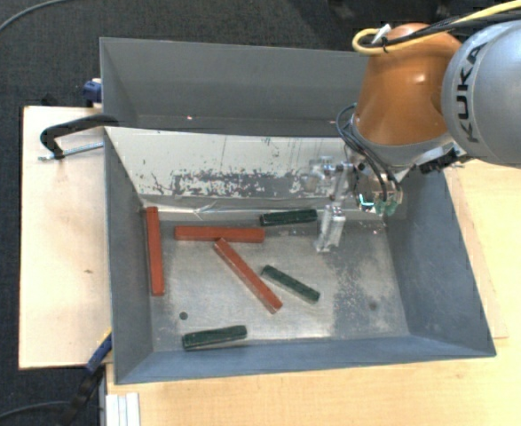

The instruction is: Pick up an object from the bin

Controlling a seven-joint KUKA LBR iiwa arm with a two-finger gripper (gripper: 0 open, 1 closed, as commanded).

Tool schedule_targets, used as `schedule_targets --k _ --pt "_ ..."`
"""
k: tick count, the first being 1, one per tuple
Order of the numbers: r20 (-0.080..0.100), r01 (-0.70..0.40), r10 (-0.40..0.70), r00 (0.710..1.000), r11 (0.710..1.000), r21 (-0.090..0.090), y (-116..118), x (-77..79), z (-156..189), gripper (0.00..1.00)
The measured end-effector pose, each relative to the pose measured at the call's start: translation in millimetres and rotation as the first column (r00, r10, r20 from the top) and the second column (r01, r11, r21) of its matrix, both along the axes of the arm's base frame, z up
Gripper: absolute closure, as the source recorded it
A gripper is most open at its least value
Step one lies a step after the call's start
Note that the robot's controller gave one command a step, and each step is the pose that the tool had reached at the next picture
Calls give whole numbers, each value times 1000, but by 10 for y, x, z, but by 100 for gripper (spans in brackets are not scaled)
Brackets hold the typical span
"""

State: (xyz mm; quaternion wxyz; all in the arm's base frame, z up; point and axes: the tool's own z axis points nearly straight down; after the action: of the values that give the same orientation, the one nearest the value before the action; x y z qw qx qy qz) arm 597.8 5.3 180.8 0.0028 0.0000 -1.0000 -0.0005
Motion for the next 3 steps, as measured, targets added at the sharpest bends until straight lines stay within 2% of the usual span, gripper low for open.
schedule_targets --k 1,2,3 --pt "-3 30 -30 1000 1000 0 -83 -240 -952 0" --pt "-2 6 -6 1000 1000 2 344 -1078 -1110 0" --pt "7 10 -10 1000 1000 0 319 -1037 -1096 100"
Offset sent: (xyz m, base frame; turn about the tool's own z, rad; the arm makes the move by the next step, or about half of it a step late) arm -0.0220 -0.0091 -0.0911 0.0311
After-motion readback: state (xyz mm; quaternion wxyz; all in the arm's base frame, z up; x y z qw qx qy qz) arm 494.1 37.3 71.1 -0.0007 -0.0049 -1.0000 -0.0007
